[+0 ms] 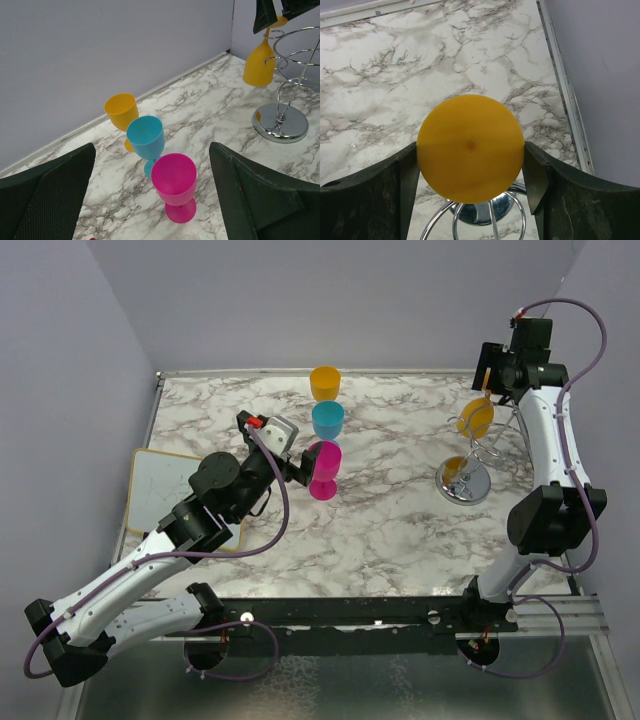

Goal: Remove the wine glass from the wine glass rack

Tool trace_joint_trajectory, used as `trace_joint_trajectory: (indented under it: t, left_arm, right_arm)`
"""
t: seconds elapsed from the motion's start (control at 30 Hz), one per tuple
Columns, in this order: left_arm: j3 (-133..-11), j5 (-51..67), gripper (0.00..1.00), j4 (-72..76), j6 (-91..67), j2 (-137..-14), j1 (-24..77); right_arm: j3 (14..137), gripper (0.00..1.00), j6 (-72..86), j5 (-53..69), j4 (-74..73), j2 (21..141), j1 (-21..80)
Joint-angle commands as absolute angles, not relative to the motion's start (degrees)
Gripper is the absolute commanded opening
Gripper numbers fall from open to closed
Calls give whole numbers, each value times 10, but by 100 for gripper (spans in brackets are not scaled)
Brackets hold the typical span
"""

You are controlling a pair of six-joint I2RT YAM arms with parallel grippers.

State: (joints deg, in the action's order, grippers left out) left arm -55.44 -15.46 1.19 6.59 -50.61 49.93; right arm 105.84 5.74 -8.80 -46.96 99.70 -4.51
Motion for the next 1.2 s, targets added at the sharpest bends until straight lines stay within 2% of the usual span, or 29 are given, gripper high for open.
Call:
trace_joint_trajectory:
  t: [0.0, 0.53, 0.77, 1.17]
  left_arm:
    - [-551, -141, 100, 23, 62, -504, 498]
    - [-551, -139, 99, 22, 61, -505, 499]
    - [-551, -137, 100, 23, 59, -504, 499]
    - [-553, -127, 100, 20, 51, -528, 499]
  right_arm:
    - [1082, 71, 64, -109, -466, 1002, -47]
    - [1146, 71, 62, -114, -457, 1052, -47]
    - [1172, 71, 89, -25, -443, 1055, -47]
    - [1107, 70, 149, 158, -379, 1012, -47]
